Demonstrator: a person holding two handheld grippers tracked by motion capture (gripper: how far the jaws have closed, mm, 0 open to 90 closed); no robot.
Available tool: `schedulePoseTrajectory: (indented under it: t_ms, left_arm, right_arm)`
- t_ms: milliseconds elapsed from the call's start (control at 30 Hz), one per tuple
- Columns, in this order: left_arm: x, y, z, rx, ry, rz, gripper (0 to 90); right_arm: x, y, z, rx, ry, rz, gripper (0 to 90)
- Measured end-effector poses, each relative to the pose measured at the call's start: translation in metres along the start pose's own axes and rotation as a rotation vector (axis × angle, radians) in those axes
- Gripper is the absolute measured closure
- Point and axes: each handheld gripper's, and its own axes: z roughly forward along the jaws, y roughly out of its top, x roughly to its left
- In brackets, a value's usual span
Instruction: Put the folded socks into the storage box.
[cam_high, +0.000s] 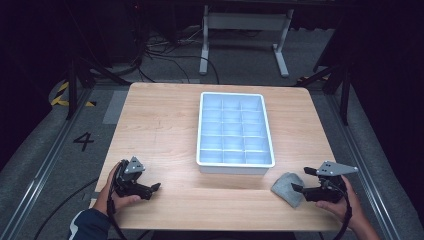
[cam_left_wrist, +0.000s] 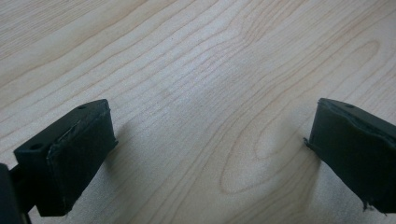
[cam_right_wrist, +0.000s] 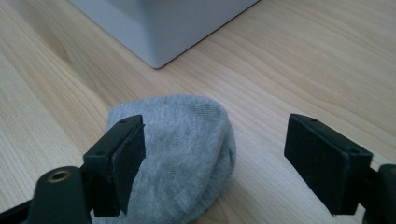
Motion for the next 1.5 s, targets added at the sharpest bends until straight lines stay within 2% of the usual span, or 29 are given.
schedulePoseTrajectory:
  t_ms: [100,233,533,800,867,933,967,1000,1133,1300,1500]
  left_arm:
    - [0.0,0.0,0.0,0.001,-0.003,-0.003,0.5]
    - [0.0,0.0,0.0,0.001,-0.003,-0.003,0.5]
    - [0.0,0.0,0.0,0.0,0.0,0.0,0.5]
    - [0.0,0.0,0.0,0.0,0.0,0.0,0.5]
    - [0.0,0.0,0.0,0.0,0.0,0.0,0.5]
    - [0.0,0.0,0.0,0.0,0.001,0.001,0.5]
    - [0.0,0.0,0.0,0.0,0.0,0.003,0.5]
    - [0.0,0.0,0.0,0.0,0.0,0.003,0.5]
    - [0.0,0.0,0.0,-0.001,0.0,0.002,0.5]
    - [0.0,0.0,0.0,0.0,0.0,0.002,0.5]
    - [0.0,0.0,0.0,0.0,0.001,0.0,0.5]
  right_arm:
    - [-0.001,-0.002,0.01,0.035,0.001,-0.005,20.5]
    - [-0.003,-0.004,0.013,0.038,0.002,0.007,19.3]
    - [-0.006,-0.008,0.023,0.072,0.041,0.036,15.3]
    - [0.0,-0.006,0.029,0.132,0.085,0.003,15.3]
    - [0.001,-0.004,0.029,0.141,0.086,-0.004,17.7]
    - [0.003,-0.003,0.028,0.139,0.112,-0.02,28.0]
    - [0.007,-0.002,0.026,0.133,0.146,-0.037,44.4]
    - [0.009,-0.002,0.025,0.133,0.165,-0.043,46.4]
    - [0.011,0.0,0.026,0.142,0.17,-0.047,51.0]
    - [0.012,0.0,0.025,0.143,0.207,-0.053,65.0]
    - [0.015,-0.001,0.023,0.121,0.2,-0.097,70.9]
